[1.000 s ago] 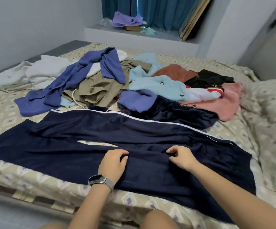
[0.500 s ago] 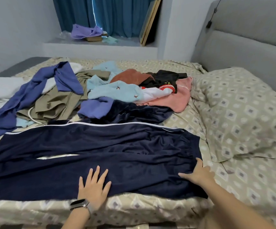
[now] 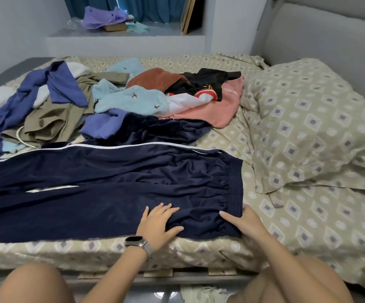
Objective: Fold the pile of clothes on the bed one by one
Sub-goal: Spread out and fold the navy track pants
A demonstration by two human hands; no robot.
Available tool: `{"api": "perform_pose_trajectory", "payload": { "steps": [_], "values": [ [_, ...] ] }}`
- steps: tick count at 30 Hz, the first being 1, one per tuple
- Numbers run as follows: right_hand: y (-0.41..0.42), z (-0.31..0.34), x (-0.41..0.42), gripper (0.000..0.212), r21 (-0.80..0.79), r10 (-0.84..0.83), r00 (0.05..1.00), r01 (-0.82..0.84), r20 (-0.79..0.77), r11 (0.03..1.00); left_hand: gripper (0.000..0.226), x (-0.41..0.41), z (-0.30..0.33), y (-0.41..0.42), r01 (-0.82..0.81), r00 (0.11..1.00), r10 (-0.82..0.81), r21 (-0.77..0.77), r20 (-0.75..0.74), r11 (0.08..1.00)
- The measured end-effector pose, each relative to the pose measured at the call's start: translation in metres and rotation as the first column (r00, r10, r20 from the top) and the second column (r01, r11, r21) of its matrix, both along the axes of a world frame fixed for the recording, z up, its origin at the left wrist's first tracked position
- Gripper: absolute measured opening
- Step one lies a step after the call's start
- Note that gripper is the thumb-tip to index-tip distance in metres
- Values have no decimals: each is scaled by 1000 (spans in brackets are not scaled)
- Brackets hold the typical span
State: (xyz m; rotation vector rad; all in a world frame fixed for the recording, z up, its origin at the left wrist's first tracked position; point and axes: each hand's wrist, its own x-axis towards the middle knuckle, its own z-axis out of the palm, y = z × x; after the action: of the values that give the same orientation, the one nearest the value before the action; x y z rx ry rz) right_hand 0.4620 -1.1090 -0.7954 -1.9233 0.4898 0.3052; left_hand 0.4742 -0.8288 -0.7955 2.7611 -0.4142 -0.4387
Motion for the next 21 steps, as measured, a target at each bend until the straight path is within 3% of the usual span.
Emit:
{"api": "perform_pose_trajectory", "payload": {
  "steps": [5,14,18,21],
  "values": [
    [-8,-3,0,42,174,-30,999,25,28,984,105,-3,5,-44,122,992,-120,74,-28,990],
    [-96,12,-4,24,112,-65,995,72,-69,991,86,0,6,-108,354,935,-338,213,-110,911],
    [-101,8,-9,38,-54,-5,993,-1,-115,999,83,-4,-1,-121,363,929,-347,147,-127,920],
    [-85,13,-3,68,-329,-89,995,72,-37,942,56,1,4,-111,289,945,-285,5,-158,957]
  ]
}}
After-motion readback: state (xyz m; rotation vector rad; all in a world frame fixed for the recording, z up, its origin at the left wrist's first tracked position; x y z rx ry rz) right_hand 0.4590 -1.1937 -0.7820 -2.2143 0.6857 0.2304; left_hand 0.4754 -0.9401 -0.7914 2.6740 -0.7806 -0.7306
